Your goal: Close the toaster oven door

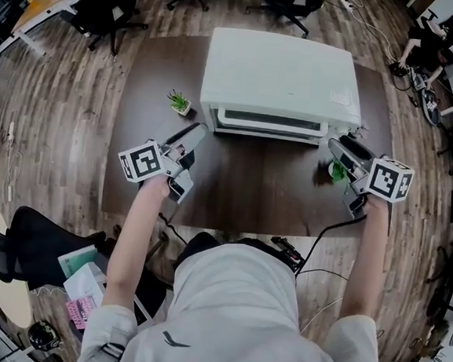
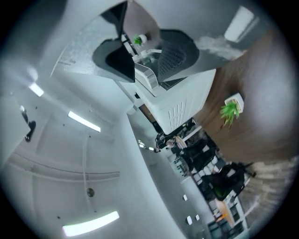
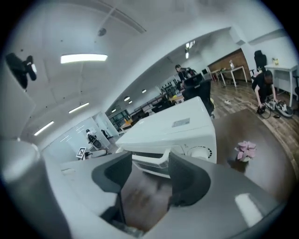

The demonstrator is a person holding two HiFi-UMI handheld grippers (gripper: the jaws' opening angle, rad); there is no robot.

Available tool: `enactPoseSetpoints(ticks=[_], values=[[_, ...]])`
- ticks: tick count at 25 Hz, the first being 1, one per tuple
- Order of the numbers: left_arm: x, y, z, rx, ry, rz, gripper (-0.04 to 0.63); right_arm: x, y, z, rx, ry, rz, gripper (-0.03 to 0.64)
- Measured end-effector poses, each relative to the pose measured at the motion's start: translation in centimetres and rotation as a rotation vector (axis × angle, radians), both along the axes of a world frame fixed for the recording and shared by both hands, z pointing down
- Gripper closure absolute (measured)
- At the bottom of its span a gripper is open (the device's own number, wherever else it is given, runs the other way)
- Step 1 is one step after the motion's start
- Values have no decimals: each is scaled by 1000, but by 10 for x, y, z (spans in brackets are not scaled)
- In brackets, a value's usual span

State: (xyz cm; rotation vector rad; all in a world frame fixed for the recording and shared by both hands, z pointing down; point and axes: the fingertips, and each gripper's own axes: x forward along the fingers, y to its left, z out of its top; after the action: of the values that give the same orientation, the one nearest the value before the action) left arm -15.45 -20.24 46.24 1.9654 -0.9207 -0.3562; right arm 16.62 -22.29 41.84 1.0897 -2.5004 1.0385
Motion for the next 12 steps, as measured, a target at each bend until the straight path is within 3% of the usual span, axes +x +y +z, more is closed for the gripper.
enactPoseSetpoints(ticks=[6,10,12], values=[[4,44,-29,329,-285,-107,445,13,41,-31,374,1,184,465],[4,89,-45,548,-566,-244,454,21,73,-19,495,68,317,551],[1,113,-44,609,-671,-313,483,22,92,-9,537,97,359,600]])
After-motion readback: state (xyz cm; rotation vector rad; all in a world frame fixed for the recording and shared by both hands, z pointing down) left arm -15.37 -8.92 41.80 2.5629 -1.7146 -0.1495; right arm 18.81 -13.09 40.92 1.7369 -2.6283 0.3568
